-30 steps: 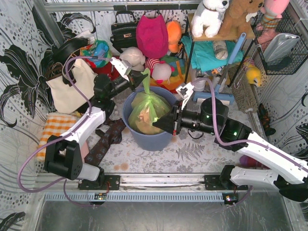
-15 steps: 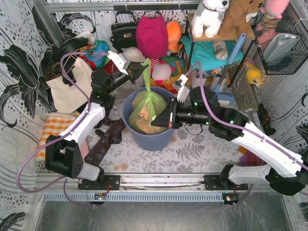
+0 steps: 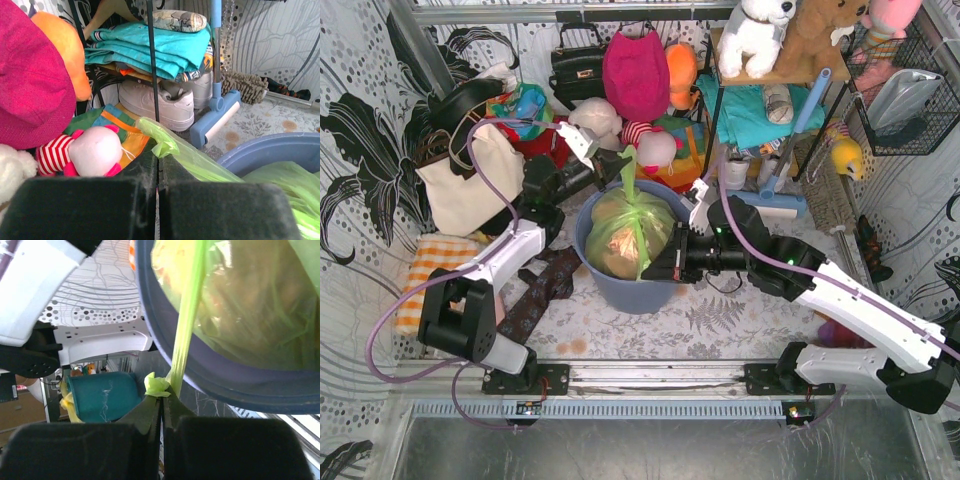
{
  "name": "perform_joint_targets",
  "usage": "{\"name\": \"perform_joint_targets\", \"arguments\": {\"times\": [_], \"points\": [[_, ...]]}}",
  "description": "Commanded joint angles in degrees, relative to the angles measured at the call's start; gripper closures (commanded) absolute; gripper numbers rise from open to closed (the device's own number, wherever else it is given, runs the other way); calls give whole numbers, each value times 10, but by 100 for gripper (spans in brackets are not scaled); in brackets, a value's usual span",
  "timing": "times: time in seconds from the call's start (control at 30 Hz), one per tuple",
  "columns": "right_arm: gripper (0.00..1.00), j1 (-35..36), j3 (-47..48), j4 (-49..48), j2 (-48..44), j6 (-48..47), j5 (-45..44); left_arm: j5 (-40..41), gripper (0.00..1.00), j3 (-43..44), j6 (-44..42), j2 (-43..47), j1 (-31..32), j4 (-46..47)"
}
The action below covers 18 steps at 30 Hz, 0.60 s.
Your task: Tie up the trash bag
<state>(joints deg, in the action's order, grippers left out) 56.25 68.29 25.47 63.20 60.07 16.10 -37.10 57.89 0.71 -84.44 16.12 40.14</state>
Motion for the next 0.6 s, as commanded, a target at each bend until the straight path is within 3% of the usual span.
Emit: {"name": "perform_joint_targets", "arguments": {"times": [0.0, 0.23, 0.57], "points": [[100, 7, 60, 37, 3, -5, 69, 52, 100, 35, -20, -7, -8, 28], [100, 6, 131, 76, 26, -31, 69, 43, 100, 109, -35, 3, -9, -11], [100, 7, -10, 2, -13, 6, 74, 50, 100, 1, -2, -2, -8, 52]]}}
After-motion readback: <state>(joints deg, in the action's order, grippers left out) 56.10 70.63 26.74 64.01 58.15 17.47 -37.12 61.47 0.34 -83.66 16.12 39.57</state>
